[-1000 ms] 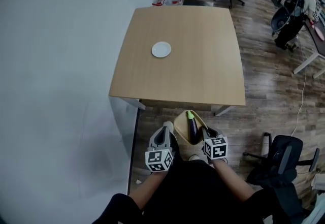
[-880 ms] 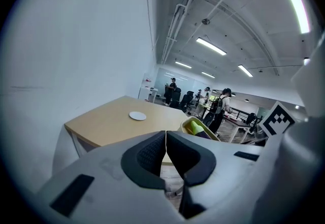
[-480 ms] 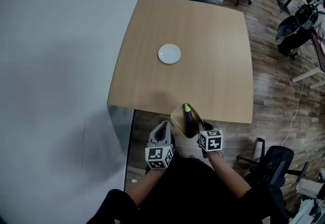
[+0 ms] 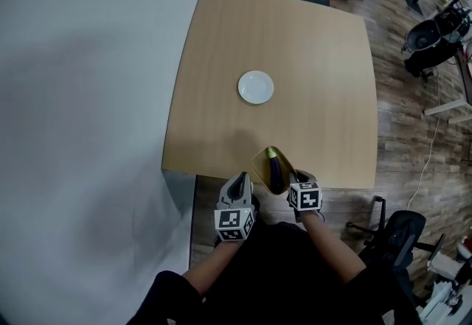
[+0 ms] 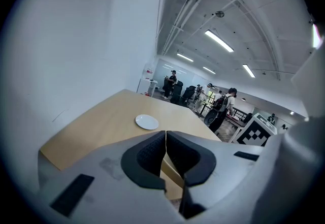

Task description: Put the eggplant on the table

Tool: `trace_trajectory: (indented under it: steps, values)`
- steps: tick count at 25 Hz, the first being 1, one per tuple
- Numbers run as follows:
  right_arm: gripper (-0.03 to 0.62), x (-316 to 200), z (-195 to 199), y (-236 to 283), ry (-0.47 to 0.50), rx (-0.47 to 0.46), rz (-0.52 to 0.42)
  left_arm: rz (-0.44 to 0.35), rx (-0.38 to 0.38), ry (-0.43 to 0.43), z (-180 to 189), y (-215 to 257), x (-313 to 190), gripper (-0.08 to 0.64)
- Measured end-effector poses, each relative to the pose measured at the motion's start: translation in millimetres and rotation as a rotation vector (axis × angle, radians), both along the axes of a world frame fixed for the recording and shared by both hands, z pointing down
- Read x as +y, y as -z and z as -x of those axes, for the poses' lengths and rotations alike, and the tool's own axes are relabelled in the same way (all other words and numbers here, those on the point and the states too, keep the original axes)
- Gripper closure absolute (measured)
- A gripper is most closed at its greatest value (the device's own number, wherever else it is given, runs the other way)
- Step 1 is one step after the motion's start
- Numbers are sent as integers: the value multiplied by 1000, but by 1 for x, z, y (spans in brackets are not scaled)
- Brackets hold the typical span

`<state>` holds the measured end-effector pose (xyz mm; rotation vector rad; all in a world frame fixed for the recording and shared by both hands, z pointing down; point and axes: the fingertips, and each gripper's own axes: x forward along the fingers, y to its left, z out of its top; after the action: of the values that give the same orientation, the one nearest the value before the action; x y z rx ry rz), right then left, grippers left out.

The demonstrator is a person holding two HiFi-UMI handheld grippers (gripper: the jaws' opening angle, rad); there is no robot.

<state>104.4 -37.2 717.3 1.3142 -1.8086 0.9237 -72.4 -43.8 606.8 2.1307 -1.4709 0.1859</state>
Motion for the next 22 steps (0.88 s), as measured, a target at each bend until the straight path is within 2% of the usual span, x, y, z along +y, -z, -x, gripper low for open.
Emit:
trace_trajectory:
  steps: [4, 13, 22]
  values:
    - [517, -17, 14, -10, -10, 14, 33, 17, 20, -9, 20, -2, -19, 541]
    - [517, -50, 45, -35, -35, 29, 45, 32, 16, 8, 64, -20, -45, 541]
    - [517, -85, 67, -45, -27, 7, 65, 58, 17, 41, 77, -28, -49, 541]
